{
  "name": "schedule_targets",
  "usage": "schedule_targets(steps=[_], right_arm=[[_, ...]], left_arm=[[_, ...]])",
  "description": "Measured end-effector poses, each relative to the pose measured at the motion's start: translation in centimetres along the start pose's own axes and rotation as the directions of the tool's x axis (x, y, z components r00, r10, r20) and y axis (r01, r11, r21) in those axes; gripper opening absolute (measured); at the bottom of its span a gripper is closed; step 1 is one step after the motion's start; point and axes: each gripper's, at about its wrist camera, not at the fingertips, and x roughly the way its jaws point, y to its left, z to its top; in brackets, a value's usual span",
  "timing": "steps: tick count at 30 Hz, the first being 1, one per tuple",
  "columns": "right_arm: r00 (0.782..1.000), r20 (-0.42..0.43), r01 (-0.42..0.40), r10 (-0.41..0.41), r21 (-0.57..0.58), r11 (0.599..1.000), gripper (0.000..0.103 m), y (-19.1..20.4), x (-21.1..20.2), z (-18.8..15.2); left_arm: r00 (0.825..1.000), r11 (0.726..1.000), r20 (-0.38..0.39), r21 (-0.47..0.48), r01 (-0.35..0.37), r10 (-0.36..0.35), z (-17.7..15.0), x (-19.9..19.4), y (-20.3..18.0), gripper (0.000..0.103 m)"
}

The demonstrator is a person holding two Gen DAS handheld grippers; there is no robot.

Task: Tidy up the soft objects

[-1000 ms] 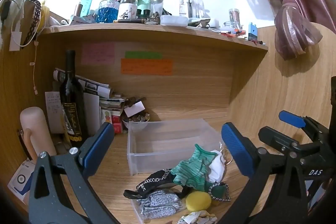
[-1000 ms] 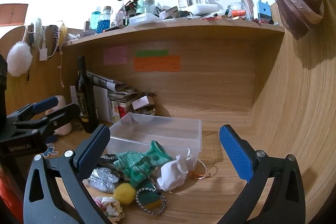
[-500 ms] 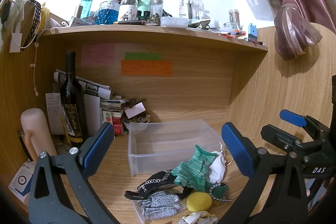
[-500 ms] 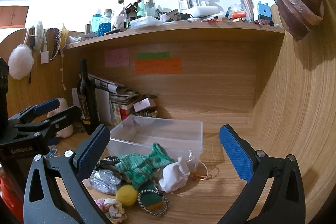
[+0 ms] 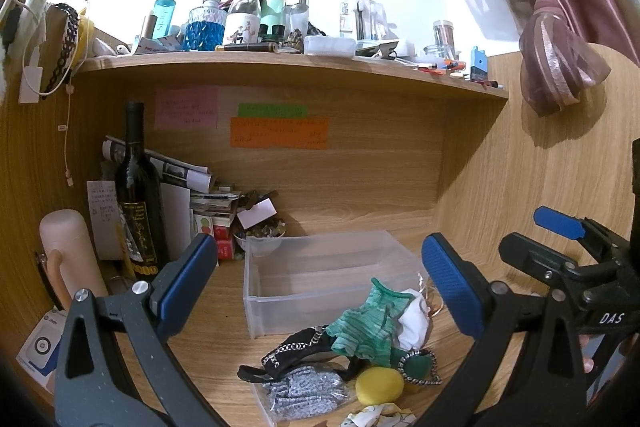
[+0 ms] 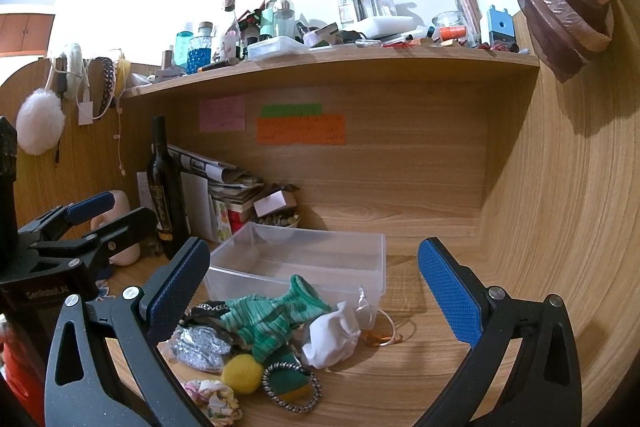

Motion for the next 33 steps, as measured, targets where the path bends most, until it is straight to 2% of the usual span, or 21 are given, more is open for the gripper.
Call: schedule_targets(steps=[33], right_arm=[[1.0, 0.001, -0.012, 0.011, 0.013, 1.0, 0.103, 0.31, -0.26, 0.32]], left_arm=[[1.0, 1.0, 0.018, 0.013, -0.004, 0.004, -0.16, -0.45, -0.3, 0.103]])
